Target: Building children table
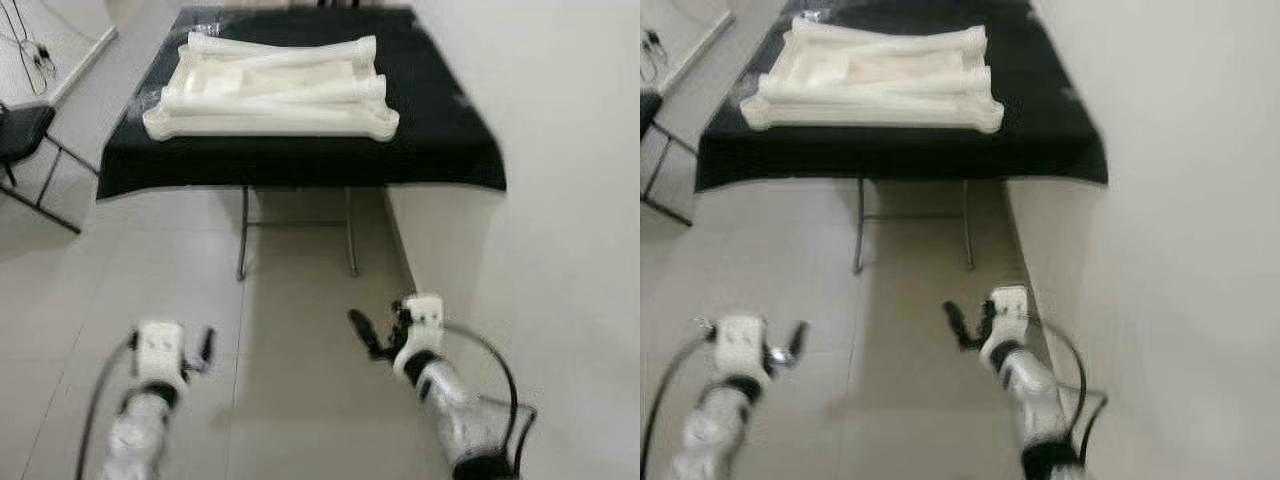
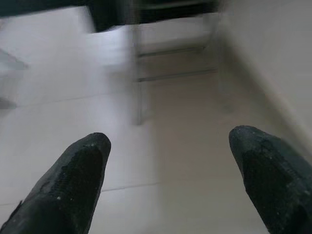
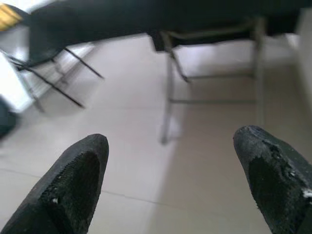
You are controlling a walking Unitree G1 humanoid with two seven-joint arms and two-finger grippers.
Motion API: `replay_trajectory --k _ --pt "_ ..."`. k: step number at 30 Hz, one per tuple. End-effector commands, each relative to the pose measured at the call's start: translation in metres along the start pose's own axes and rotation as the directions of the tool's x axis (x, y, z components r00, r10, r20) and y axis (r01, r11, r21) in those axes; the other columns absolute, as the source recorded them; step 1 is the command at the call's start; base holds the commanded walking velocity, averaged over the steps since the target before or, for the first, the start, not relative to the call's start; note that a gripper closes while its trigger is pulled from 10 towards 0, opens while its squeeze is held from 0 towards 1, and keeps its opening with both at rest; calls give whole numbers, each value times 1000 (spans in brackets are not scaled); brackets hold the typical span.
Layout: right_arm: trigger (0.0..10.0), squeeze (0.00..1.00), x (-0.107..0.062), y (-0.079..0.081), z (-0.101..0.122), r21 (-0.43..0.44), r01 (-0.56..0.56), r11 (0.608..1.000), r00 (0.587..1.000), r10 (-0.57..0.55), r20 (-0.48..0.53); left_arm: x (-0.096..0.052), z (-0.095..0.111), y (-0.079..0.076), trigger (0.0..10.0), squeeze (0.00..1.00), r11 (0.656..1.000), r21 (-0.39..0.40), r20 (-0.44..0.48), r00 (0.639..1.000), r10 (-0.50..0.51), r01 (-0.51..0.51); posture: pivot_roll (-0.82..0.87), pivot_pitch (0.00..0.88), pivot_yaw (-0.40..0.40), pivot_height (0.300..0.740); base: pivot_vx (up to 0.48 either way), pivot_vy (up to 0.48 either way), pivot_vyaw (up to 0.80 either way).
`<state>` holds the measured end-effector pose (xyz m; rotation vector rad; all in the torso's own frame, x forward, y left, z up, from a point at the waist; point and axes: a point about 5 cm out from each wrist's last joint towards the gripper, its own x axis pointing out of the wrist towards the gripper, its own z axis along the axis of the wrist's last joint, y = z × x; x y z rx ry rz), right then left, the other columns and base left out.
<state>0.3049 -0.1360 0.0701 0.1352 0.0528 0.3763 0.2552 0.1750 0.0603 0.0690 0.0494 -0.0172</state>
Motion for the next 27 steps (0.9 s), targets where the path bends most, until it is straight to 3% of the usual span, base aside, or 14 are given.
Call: replay_trajectory --k 1,10,14,15,17,27 --pt "10000 0 -1 2 12 -7 -13 1000 999 13 42 -3 10 -6 10000 0 1000 21 37 999 -16 15 8 167 -37 740 0 0 0" --pt "10000 0 6 -5 27 -30 18 999 997 -15 80 -2 26 -14 10000 0 997 63 103 994 -47 40 2 175 -51 740 0 0 0" --pt "10000 0 3 1 38 -5 -5 1000 994 6 108 -5 33 -15 10000 0 995 88 95 994 -55 46 17 160 -51 740 0 0 0" --pt "10000 0 1 12 44 8 -48 999 991 47 123 -2 42 -13 10000 0 996 87 99 994 -46 37 14 155 -48 740 0 0 0" --pt "10000 0 3 14 46 1 -56 998 991 55 118 4 46 -11 10000 0 996 76 106 993 -48 40 5 149 -45 740 0 0 0" --pt "10000 0 9 9 46 33 -37 999 992 33 125 19 50 -23 10000 0 987 88 119 982 -148 138 0 124 -34 740 0 0 0"
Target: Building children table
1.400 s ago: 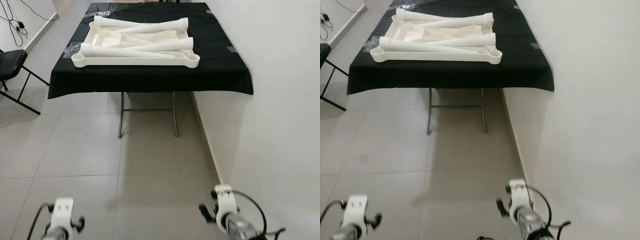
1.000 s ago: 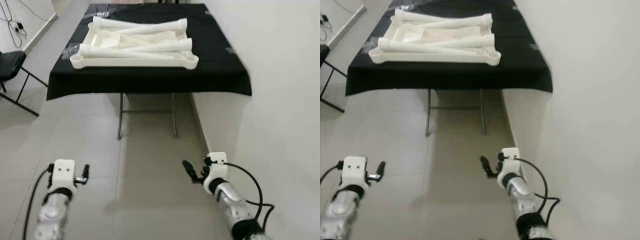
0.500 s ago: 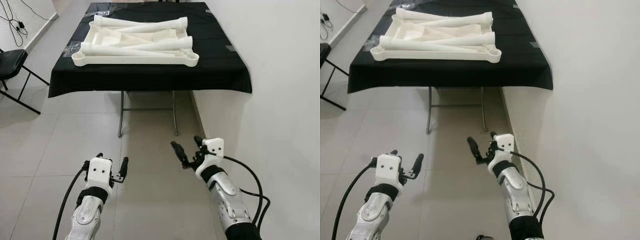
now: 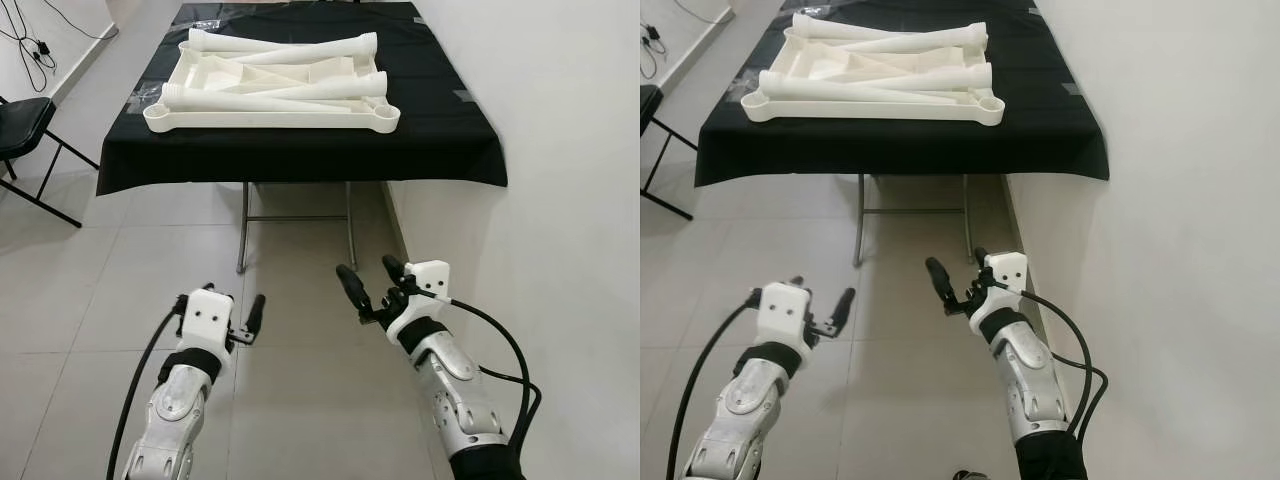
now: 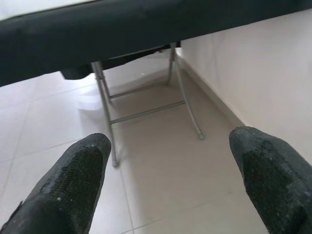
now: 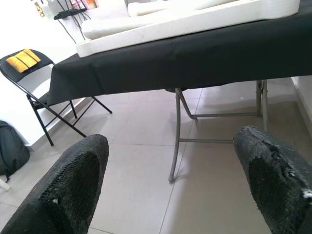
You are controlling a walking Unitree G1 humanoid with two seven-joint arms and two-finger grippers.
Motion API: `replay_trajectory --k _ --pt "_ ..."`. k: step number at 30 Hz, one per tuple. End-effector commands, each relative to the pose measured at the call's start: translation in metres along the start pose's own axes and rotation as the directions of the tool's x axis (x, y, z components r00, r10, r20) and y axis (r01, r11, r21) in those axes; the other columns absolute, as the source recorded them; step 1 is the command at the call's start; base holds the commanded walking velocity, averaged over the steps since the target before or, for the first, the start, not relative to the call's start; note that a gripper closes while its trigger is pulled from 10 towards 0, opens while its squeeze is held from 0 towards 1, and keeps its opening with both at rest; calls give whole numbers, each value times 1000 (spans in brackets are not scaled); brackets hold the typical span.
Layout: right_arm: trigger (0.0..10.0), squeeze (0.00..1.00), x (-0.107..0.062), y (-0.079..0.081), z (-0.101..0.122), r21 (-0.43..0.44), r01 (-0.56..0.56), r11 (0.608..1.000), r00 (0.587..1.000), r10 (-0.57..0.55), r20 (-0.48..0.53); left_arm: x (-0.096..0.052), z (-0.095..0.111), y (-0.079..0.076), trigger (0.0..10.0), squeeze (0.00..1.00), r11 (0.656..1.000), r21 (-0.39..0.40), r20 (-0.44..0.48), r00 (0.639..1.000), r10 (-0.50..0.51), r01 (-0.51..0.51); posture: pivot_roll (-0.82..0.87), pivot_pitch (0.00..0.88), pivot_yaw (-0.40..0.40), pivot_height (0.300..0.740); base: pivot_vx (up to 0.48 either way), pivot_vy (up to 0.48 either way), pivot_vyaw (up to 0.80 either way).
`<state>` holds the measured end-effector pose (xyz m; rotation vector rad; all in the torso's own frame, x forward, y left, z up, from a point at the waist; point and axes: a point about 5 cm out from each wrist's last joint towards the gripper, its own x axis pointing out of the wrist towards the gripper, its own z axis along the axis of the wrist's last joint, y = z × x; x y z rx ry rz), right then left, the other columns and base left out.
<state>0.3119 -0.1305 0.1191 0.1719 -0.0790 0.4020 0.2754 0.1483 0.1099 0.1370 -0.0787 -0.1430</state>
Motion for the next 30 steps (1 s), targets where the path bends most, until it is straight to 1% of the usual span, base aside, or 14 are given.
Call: replay_trajectory --k 1,3,8,9,12,14,15,18,20,24,27,30 --pt "10000 0 2 0 -3 24 3 1000 1000 -2 -8 1 -2 0 10000 0 1000 5 -5 1000 -25 25 0 124 -34 740 0 0 0" --pt "10000 0 6 3 -2 24 -20 1000 1000 20 -7 4 1 -1 10000 0 999 -3 4 999 -42 43 1 122 -27 740 302 0 0" --pt "10000 0 7 2 -3 30 -7 1000 999 8 -36 5 4 -3 10000 0 998 -3 0 998 -58 58 -3 125 -23 740 335 0 0" --pt "10000 0 6 1 -3 45 -3 999 999 5 -36 5 4 -3 10000 0 998 0 -2 998 -63 63 -2 125 -23 740 360 0 0" --pt "10000 0 7 0 -3 48 -2 999 999 5 -46 6 6 1 10000 0 998 -32 -5 998 -57 57 8 125 -17 740 361 0 0" --pt "10000 0 7 -1 -4 50 -2 999 999 4 -46 6 6 1 10000 0 998 -28 -4 998 -62 61 8 125 -17 740 360 0 0" --pt "10000 0 7 -3 -2 79 13 997 1000 -10 -28 7 6 1 10000 0 997 -30 -3 998 -68 68 7 121 -14 740 360 0 0" --pt "10000 0 8 -4 3 80 15 997 1000 -16 9 8 7 1 10000 0 995 -50 7 996 -84 84 7 113 -14 740 374 0 798" --pt "10000 0 8 -4 3 80 15 997 1000 -16 9 8 7 1 10000 0 995 -50 7 996 -84 84 7 113 -14 740 375 0 794" --pt "10000 0 12 1 8 78 -27 997 999 25 26 12 13 0 10000 0 994 -50 27 995 -100 102 9 96 -15 740 378 0 0" --pt "10000 0 15 5 14 58 -66 996 997 64 39 16 20 0 10000 0 992 -50 48 993 -109 112 10 88 -15 740 379 0 0" --pt "10000 0 17 5 19 38 -83 996 996 81 47 19 26 0 10000 0 991 -53 66 991 -116 119 10 84 -15 740 380 0 0"
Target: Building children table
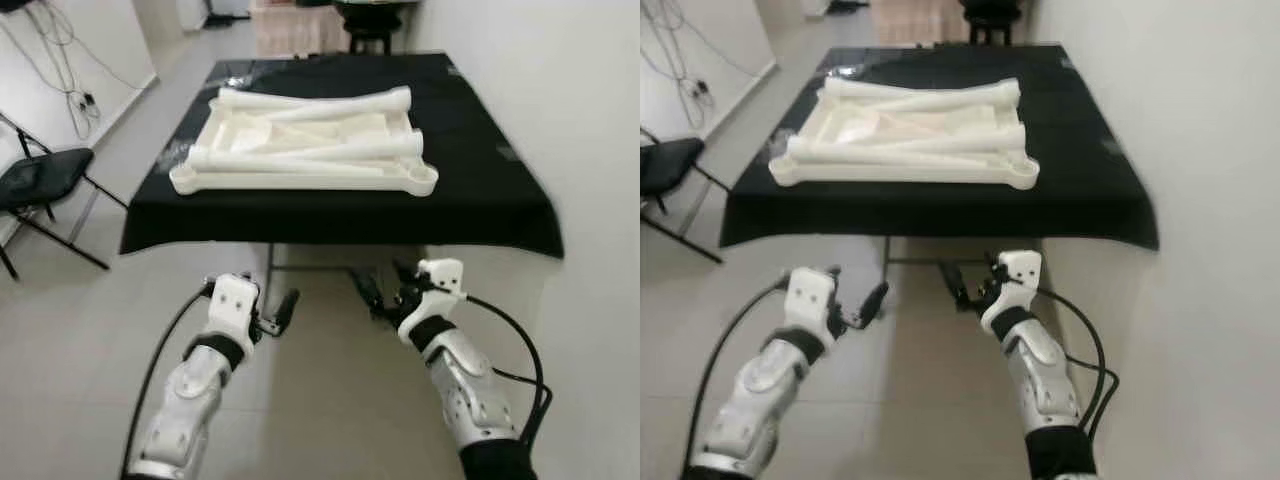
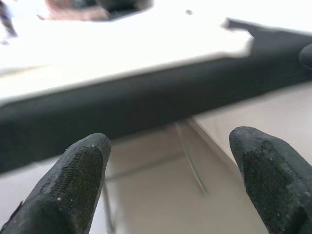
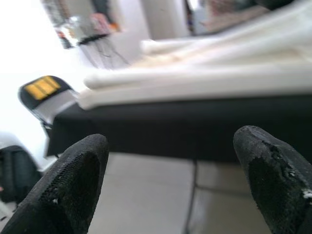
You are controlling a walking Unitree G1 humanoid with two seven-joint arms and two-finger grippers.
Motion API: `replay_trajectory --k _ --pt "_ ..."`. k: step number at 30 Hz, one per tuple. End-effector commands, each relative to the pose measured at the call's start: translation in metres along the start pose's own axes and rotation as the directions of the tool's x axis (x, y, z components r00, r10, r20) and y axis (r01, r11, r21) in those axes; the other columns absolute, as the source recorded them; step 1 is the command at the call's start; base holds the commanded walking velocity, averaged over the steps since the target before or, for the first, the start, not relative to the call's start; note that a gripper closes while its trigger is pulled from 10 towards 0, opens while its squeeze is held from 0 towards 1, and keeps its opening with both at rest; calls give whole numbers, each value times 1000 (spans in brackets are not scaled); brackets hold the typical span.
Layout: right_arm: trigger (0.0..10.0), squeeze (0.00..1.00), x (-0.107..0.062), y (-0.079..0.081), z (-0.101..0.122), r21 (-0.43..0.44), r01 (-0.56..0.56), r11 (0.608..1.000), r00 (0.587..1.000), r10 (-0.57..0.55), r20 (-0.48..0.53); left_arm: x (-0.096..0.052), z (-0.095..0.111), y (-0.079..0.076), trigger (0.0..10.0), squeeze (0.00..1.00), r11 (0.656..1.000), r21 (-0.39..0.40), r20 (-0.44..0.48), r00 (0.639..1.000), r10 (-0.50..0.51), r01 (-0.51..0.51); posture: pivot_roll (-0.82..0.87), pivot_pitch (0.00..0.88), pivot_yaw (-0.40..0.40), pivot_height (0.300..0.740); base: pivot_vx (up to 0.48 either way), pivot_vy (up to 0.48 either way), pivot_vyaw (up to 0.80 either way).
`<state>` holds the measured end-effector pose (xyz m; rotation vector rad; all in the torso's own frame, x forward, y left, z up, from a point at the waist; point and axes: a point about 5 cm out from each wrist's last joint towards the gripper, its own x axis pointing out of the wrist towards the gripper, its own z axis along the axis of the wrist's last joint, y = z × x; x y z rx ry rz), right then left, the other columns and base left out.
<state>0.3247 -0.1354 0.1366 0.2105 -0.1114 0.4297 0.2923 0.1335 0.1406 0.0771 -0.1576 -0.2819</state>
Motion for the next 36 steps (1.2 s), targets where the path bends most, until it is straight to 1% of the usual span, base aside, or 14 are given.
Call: replay_trajectory --k 1,10,12,13,15,16,19,22,23,27,31,32,35,36 --pt "10000 0 7 12 5 0 -59 998 998 59 18 -2 0 7 10000 0 1000 -1 -18 1000 9 -9 10 83 -16 740 382 0 0" --pt "10000 0 16 11 28 -34 -94 995 993 96 73 1 13 3 10000 0 1000 0 25 999 -22 22 13 85 -20 740 380 0 0" --pt "10000 0 19 15 39 -88 -147 985 985 154 83 3 22 4 10000 0 1000 4 50 998 -29 29 18 91 -23 740 382 0 0" --pt "10000 0 19 15 39 -88 -147 985 985 154 83 3 22 4 10000 0 1000 4 50 998 -29 29 18 91 -23 740 382 0 0" --pt "10000 0 21 20 47 -139 -208 968 973 220 75 4 31 6 10000 0 1000 5 72 997 -30 30 19 90 -23 740 382 0 0" --pt "10000 0 21 20 47 -139 -208 968 973 220 75 4 31 6 10000 0 1000 5 72 997 -30 30 19 90 -23 740 382 0 0" --pt "10000 0 27 27 64 -236 -276 932 953 297 60 7 42 6 10000 0 999 7 100 994 -44 44 23 89 -27 740 381 0 0" --pt "10000 0 29 27 68 -263 -283 922 950 307 52 8 44 6 10000 0 999 8 105 993 -48 47 20 90 -27 740 382 0 0" --pt "10000 0 37 24 76 -294 -260 920 958 284 43 8 46 5 10000 0 998 8 113 992 -58 57 19 93 -30 740 379 0 0" --pt "10000 0 42 21 82 -292 -221 930 968 246 53 9 47 3 10000 0 998 6 114 991 -64 64 21 94 -33 740 381 0 0" --pt "10000 0 43 20 82 -294 -198 935 974 222 52 8 47 2 10000 0 998 3 110 992 -67 67 23 97 -38 740 380 0 0" --pt "10000 0 43 19 80 -274 -188 943 976 209 52 8 47 2 10000 0 998 0 106 992 -66 66 23 99 -39 740 379 0 0" --pt "10000 0 43 22 77 -290 -204 935 976 218 18 7 47 1 10000 0 998 -4 102 993 -65 66 24 99 -39 740 379 0 0" --pt "10000 0 43 23 75 -270 -218 938 973 229 11 7 48 1 10000 0 998 -6 103 993 -65 66 24 99 -41 740 379 0 -800"
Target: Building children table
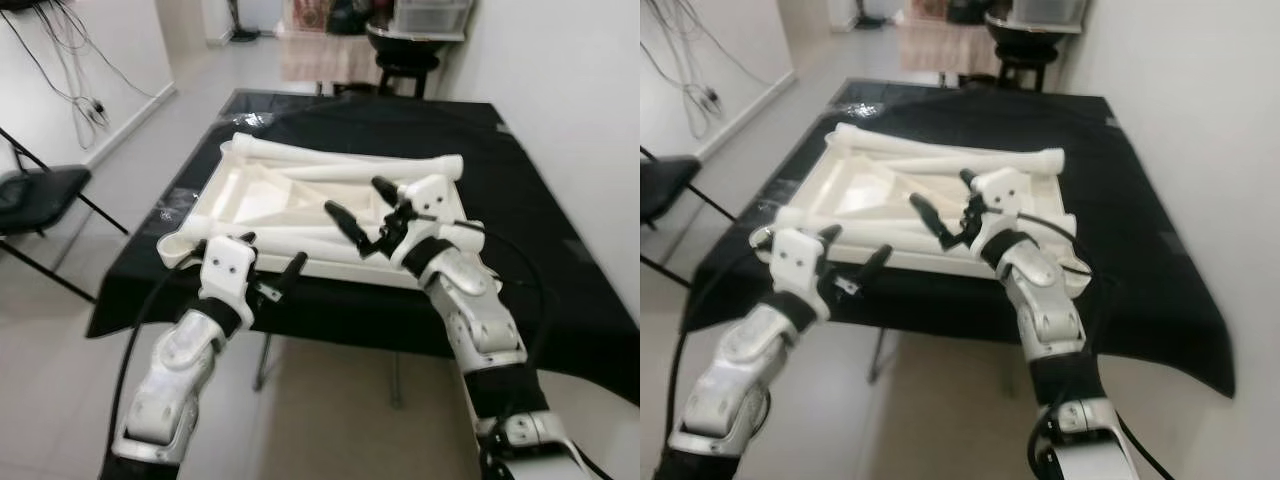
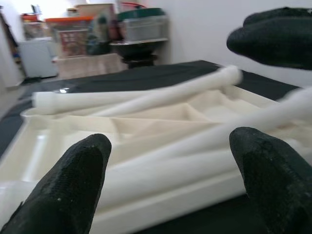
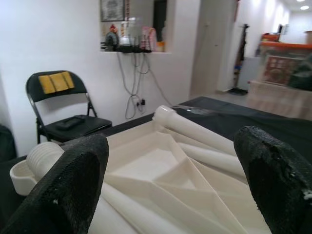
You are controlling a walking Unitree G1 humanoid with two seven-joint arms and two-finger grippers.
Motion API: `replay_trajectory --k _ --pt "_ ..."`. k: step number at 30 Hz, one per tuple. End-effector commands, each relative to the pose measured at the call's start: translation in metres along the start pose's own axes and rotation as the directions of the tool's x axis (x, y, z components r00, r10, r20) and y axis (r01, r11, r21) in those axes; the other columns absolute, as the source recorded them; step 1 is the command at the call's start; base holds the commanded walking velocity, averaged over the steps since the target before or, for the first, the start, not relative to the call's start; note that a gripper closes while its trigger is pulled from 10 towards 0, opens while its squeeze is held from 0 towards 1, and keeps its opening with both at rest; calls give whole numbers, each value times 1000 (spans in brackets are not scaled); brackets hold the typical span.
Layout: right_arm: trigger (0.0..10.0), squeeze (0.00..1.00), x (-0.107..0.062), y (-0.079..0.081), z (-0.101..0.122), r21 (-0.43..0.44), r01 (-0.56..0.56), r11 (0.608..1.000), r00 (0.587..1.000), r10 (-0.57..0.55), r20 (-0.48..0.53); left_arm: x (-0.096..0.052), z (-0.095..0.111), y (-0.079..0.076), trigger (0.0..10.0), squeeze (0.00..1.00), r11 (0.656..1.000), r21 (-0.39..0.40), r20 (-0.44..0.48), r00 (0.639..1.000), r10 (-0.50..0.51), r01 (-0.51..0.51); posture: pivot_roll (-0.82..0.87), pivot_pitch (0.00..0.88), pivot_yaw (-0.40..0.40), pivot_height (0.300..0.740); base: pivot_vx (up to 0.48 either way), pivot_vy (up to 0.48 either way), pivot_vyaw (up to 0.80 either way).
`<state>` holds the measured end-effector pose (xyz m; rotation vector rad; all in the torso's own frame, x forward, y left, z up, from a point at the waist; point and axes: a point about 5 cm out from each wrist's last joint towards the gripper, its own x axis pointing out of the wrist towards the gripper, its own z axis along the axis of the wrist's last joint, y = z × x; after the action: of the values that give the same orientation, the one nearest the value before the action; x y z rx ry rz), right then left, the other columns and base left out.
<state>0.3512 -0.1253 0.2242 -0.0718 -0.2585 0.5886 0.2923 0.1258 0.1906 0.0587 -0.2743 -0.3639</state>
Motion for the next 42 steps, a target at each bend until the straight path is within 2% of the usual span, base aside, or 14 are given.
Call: replay_trajectory --k 1,12,14,15,16,20,25,30,31,34,36,37,38,42 --pt "10000 0 3 10 -3 22 -41 999 999 42 -16 -2 -2 3 10000 0 1000 -2 -18 1000 11 -11 24 99 -41 740 379 0 -800" --pt "10000 0 3 12 6 -23 -116 993 993 116 5 0 3 1 10000 0 1000 -10 -8 1000 -3 3 28 99 -43 740 380 0 -509" --pt "10000 0 -18 13 -2 -225 -379 898 918 334 -211 -1 3 -8 10000 0 999 -32 -19 999 -38 37 36 98 -47 740 0 0 0" --pt "10000 0 -25 14 -6 -268 -448 853 884 377 -277 -2 2 -10 10000 0 998 -36 -24 999 -47 46 37 97 -48 740 0 0 0" --pt "10000 0 -25 14 -6 -268 -448 853 884 377 -277 -2 2 -10 10000 0 998 -36 -24 999 -47 46 37 97 -48 740 0 0 0" --pt "10000 0 -35 7 -8 -232 -532 815 818 423 -390 -4 -1 -11 10000 0 999 -15 -42 998 -48 47 41 97 -50 740 0 0 0" --pt "10000 0 -33 -19 14 -212 -587 782 743 416 -524 -12 -7 -5 10000 0 998 54 -85 996 29 -25 52 100 -56 740 0 0 0" --pt "10000 0 -38 -21 19 -146 -650 746 670 472 -573 -17 -13 -3 10000 0 997 53 -139 988 64 -58 60 105 -58 740 0 0 0" --pt "10000 0 -40 -22 20 -118 -678 726 627 486 -609 -22 -17 -6 10000 0 999 41 -181 983 38 -31 64 109 -59 740 0 0 0" --pt "10000 0 -42 -24 21 -97 -697 710 592 494 -637 -25 -20 -8 10000 0 999 32 -209 978 16 -10 64 109 -59 740 0 0 0" --pt "10000 0 -47 -27 21 -60 -752 656 501 509 -700 -36 -28 -17 10000 0 997 4 -291 954 -76 80 66 113 -64 740 0 0 0" --pt "10000 0 -47 -27 21 -60 -752 656 501 509 -700 -36 -28 -17 10000 0 997 4 -291 954 -76 80 66 113 -64 740 0 0 0" --pt "10000 0 -50 -30 20 -32 -796 605 407 496 -767 -48 -32 -29 10000 0 982 -33 -357 916 -184 185 68 116 -64 740 0 0 0" --pt "10000 0 -47 -36 12 -9 -797 603 329 423 -844 -55 -31 -37 10000 0 965 -75 -386 885 -260 251 69 116 -67 740 0 0 0"
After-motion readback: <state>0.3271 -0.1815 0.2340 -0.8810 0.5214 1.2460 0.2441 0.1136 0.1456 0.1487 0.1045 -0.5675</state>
